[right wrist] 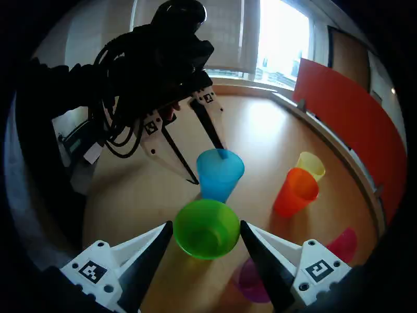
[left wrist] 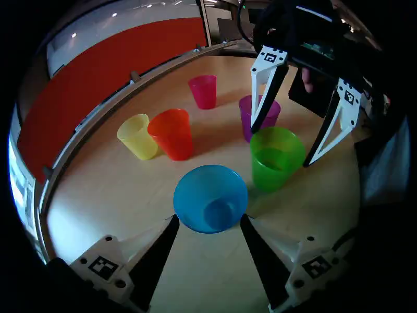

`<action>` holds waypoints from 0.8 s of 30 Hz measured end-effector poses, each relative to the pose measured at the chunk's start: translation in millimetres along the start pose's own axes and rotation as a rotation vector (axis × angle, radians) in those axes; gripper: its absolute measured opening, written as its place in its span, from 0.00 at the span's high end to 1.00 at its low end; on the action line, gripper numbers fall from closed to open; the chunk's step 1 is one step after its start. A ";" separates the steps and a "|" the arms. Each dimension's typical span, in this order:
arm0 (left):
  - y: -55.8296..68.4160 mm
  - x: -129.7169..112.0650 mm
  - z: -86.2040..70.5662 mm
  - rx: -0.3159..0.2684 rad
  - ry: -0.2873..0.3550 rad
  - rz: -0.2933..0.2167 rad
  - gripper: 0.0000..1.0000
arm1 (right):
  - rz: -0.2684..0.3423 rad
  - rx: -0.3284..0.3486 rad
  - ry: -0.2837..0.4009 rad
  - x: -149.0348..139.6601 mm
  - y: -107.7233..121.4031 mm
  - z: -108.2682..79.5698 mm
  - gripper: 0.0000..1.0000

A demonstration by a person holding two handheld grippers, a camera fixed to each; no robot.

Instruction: Pour water

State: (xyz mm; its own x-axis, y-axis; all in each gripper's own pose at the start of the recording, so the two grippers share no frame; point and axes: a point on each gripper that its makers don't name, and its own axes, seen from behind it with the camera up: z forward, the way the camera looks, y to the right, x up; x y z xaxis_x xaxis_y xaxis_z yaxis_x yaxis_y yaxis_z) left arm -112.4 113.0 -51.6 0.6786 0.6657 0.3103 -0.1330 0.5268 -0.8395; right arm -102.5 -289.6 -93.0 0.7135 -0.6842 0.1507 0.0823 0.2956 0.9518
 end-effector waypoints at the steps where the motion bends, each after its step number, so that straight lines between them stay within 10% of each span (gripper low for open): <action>1: 0.5 -0.6 -0.7 0.000 -0.002 0.001 0.14 | -0.001 -0.001 0.001 0.3 -0.3 -0.8 0.01; 24: -7.0 -10.4 -28.6 0.063 -0.006 -0.029 0.14 | -0.006 -0.027 0.076 20.1 -5.2 -24.1 0.00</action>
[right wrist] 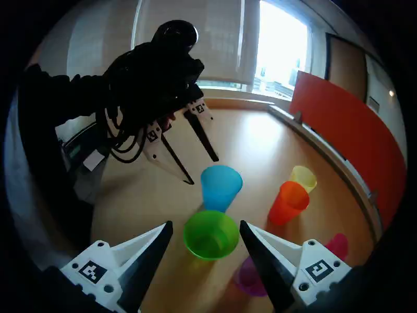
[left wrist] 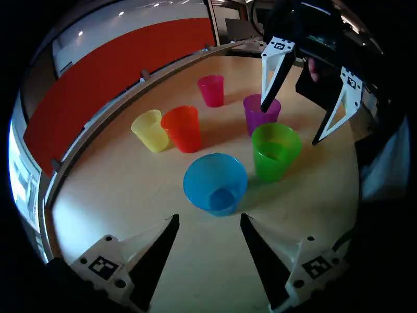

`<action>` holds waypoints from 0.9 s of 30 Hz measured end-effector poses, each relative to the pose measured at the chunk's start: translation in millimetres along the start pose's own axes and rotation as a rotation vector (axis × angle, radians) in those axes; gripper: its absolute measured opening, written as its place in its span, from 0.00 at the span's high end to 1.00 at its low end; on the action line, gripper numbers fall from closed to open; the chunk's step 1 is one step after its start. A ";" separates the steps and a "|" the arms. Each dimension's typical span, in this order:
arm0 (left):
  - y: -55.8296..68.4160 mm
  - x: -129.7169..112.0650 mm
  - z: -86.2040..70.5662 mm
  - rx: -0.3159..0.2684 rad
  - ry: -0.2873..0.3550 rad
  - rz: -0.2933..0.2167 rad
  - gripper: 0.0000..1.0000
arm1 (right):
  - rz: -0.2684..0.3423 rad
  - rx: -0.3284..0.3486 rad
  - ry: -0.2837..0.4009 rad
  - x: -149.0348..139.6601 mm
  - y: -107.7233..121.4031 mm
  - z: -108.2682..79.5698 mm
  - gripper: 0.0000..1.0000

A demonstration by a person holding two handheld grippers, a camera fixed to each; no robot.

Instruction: Pour water

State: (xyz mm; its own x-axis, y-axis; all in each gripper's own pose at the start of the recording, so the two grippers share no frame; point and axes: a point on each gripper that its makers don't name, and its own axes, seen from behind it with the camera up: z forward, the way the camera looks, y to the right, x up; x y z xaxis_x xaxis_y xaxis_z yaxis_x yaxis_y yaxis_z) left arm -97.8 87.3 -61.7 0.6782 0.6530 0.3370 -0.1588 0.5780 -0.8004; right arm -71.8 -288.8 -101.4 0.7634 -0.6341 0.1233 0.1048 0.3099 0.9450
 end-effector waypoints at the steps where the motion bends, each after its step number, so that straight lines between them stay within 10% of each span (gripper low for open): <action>1: -1.4 0.2 -1.5 0.007 0.004 -0.007 0.14 | 0.005 -0.008 0.007 1.4 1.3 -2.2 0.00; 27: -50.5 31.2 -51.3 0.259 0.223 -0.175 0.14 | 0.154 -0.303 0.254 36.8 67.9 -78.7 0.01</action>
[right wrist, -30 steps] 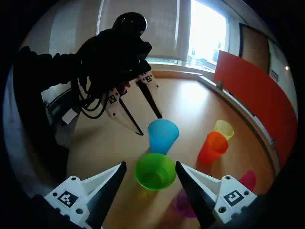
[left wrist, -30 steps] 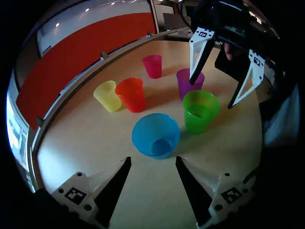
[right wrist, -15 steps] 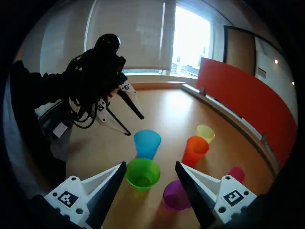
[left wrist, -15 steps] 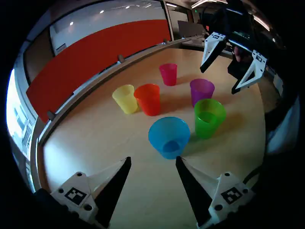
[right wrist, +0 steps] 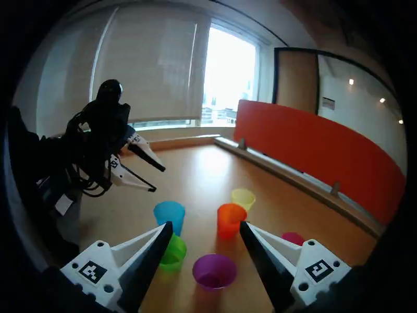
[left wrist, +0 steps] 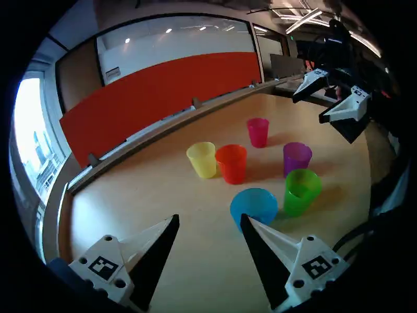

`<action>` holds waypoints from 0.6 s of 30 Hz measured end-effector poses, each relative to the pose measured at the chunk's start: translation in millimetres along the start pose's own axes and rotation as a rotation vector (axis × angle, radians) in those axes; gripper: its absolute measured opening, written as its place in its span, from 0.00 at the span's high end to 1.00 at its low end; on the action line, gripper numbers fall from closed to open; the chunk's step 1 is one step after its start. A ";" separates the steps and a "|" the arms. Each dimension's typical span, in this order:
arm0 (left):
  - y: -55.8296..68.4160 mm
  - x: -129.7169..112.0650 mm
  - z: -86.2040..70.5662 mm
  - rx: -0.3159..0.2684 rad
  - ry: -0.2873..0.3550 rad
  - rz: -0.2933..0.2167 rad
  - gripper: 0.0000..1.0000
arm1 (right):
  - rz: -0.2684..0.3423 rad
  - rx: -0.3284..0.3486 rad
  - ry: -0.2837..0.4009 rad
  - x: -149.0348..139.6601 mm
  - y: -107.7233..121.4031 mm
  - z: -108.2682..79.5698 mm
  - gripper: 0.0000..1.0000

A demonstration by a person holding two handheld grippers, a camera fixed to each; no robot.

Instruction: Pour water

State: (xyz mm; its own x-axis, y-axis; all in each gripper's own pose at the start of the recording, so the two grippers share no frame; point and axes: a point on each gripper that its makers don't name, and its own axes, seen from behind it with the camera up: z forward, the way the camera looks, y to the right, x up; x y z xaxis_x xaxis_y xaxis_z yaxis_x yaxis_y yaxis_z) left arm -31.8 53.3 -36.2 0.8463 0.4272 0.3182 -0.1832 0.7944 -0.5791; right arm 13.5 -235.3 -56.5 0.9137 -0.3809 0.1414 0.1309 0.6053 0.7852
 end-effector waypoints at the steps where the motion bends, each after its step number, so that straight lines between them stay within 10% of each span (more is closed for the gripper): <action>1: -1.9 2.2 -0.4 0.011 0.011 -0.005 0.14 | 0.004 -0.015 0.011 2.4 4.2 -2.5 0.01; 18: -32.9 52.5 -18.9 0.194 0.217 -0.090 0.14 | 0.069 -0.395 0.184 33.8 100.0 -60.3 0.01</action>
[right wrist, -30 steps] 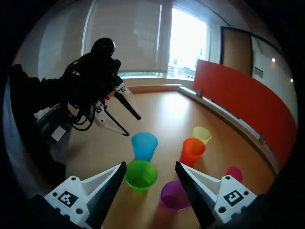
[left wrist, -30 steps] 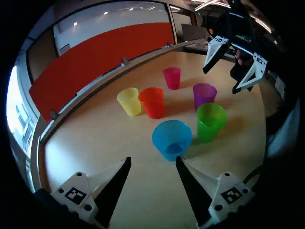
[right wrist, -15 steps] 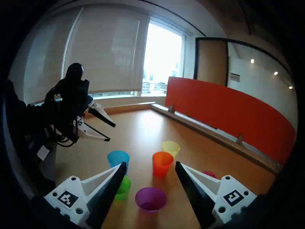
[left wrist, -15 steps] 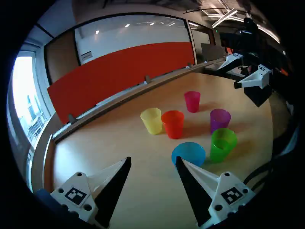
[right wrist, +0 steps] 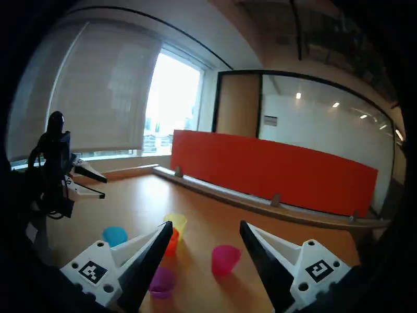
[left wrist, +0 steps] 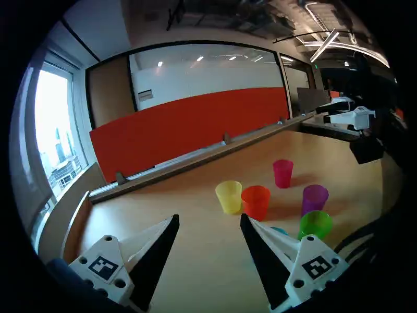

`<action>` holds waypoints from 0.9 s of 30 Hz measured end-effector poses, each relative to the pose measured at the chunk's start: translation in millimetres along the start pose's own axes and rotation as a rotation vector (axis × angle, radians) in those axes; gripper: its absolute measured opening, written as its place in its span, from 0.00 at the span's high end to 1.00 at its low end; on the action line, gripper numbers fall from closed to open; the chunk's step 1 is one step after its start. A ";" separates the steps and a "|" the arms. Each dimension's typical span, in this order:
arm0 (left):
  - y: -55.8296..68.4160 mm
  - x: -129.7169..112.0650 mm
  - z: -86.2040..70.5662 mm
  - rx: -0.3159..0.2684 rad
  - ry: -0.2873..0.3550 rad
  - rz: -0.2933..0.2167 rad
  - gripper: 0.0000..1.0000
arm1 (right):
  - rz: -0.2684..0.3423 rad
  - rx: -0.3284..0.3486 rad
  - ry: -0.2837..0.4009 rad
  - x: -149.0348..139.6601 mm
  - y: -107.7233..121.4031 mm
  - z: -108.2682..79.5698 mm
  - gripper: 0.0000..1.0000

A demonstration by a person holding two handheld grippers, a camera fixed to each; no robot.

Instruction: Pour water

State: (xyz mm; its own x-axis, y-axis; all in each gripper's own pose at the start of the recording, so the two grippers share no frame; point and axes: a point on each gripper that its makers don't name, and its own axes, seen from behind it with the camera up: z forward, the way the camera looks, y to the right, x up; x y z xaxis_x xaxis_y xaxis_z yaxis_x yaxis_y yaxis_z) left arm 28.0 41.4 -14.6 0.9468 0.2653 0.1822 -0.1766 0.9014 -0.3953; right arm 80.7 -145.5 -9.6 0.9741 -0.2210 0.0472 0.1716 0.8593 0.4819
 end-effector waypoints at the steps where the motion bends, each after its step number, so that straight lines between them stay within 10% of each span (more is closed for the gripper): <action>1: -2.5 3.7 -0.9 0.013 0.012 0.000 0.14 | -0.003 -0.019 0.010 2.1 4.7 -1.0 0.01; 18: -33.3 40.9 -19.6 0.190 0.197 -0.130 0.14 | 0.046 -0.308 0.170 19.4 72.5 -27.2 0.01; 27: -29.9 55.3 -26.0 0.227 0.266 -0.189 0.14 | 0.095 -0.441 0.218 20.8 104.1 -44.8 0.00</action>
State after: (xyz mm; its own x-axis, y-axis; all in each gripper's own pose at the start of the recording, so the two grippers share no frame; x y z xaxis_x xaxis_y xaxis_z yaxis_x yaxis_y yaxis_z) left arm 92.7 20.2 -16.1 0.9997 0.0169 -0.0192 -0.0197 0.9865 -0.1625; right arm 125.3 -40.0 2.4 0.9885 -0.0714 -0.1335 0.0808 0.9945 0.0665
